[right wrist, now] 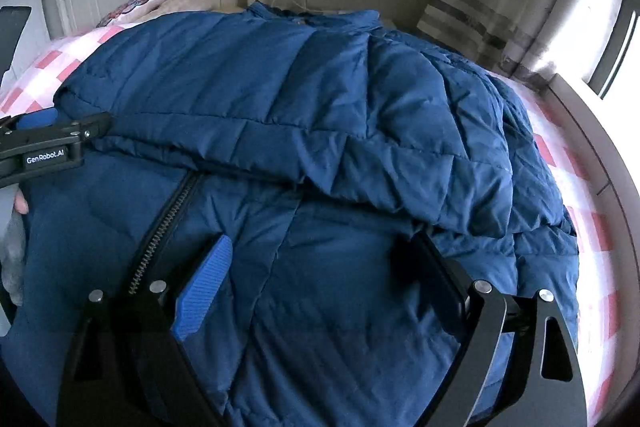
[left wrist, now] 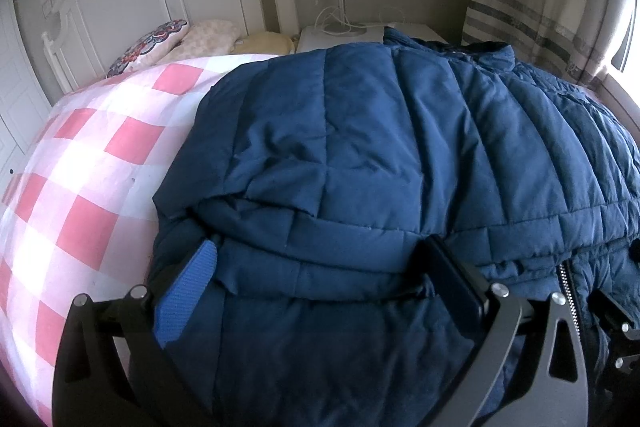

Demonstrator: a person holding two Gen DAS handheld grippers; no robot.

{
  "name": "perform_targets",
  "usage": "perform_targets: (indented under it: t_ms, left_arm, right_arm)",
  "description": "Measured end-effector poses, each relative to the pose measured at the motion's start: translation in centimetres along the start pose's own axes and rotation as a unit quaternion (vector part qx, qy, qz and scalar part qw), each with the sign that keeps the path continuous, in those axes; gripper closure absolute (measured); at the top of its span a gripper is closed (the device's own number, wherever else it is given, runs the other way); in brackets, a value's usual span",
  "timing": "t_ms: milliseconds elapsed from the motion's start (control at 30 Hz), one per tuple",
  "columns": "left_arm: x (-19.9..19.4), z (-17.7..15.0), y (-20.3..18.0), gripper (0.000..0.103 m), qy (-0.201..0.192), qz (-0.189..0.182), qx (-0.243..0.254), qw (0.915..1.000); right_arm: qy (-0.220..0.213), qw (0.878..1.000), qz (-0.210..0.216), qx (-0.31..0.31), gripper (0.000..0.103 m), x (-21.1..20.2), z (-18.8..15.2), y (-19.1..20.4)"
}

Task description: Fold large clothes

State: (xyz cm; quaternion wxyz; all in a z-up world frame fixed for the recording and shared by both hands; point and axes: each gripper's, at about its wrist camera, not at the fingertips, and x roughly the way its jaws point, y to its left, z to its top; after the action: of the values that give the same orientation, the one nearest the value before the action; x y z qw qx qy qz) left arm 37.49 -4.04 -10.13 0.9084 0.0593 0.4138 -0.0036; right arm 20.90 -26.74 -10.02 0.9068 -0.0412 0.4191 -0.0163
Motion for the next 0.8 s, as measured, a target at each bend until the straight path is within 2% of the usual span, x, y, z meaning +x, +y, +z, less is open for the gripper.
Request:
perform_targets:
  t_ms: [233, 333, 433, 500, 600, 633, 700, 767, 800]
  left_arm:
    - [-0.3, -0.1, 0.3, 0.002, 0.0, -0.013, -0.013, 0.9998]
    - [-1.4, 0.1, 0.3, 0.002, 0.003, -0.033, -0.001, 0.9994]
    - [-3.0, 1.6, 0.3, 0.002, -0.007, -0.039, 0.006, 0.9992]
    - [-3.6, 3.1, 0.1, 0.002, -0.014, -0.038, 0.012, 0.9991]
    - [-3.4, 6.2, -0.3, 0.002, -0.025, -0.03, 0.025, 0.9989]
    - [-2.6, 7.4, -0.3, 0.002, -0.026, -0.018, 0.028, 0.9991]
    - [-0.4, 8.5, -0.2, 0.002, -0.01, -0.004, 0.024, 0.9997]
    - [3.5, 8.7, 0.2, 0.002, 0.04, 0.006, 0.014, 0.9991]
    - [5.1, 8.5, 0.3, 0.002, 0.065, 0.0, 0.011, 0.9978]
  right_arm:
    - [0.002, 1.0, 0.013, 0.006, 0.016, -0.3, -0.3, 0.2]
    - [0.002, 0.998, 0.061, 0.018, 0.017, -1.5, -0.1, -0.7]
    - [-0.041, 0.993, 0.096, 0.05, 0.017, -3.7, 1.2, -2.6]
    - [-0.076, 0.992, 0.088, 0.052, 0.017, -5.1, 3.1, -3.9]
    - [-0.112, 0.992, 0.043, 0.043, 0.017, -5.6, 6.6, -5.7]
    - [-0.11, 0.992, 0.03, 0.047, 0.017, -4.8, 7.6, -6.4]
    - [-0.088, 0.994, 0.012, 0.056, 0.024, -2.0, 9.0, -7.8]
    - [-0.027, 0.998, 0.015, 0.051, 0.033, 2.3, 9.3, -8.7]
    - [0.001, 0.998, 0.037, 0.044, 0.032, 4.7, 8.9, -8.8]
